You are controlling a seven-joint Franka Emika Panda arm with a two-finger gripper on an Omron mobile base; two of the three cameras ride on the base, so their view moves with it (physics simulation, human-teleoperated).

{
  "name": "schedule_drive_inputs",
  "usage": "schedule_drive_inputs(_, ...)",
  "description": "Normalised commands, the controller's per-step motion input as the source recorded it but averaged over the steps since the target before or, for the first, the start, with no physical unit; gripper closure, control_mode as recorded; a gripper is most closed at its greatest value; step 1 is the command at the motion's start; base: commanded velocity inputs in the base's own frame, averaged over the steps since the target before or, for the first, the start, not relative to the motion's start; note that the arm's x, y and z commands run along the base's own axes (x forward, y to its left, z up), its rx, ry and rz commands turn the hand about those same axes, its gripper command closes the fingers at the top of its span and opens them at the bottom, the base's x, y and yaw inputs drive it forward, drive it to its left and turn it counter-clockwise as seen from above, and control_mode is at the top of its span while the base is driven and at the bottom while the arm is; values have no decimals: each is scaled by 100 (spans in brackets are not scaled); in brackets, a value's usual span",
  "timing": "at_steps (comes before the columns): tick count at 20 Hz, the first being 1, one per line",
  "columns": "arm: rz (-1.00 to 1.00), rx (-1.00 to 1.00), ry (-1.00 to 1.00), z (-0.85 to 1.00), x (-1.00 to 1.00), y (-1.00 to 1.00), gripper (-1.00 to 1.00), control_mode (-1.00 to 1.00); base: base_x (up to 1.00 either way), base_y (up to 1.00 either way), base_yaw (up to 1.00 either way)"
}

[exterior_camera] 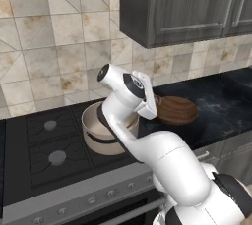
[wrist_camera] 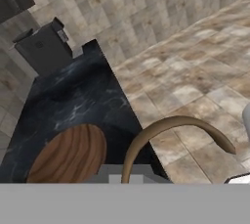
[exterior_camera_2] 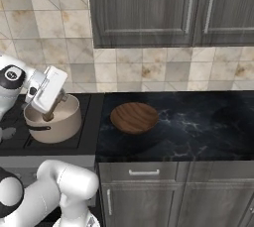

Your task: Open the cabinet and move the ladle to the pot. Then close the cabinet.

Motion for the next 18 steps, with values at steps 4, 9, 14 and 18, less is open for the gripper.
schedule_drive_inputs(4,0,0,0,-16,15,7,100,-100,0,0,0)
schedule_drive_inputs(9,0,0,0,-19,20,11,100,-100,0,0,0)
schedule_drive_inputs(14,-2,0,-2,-13,14,5,100,-100,0,0,0)
schedule_drive_inputs(18,-3,0,-6,-18,24,13,100,-100,0,0,0)
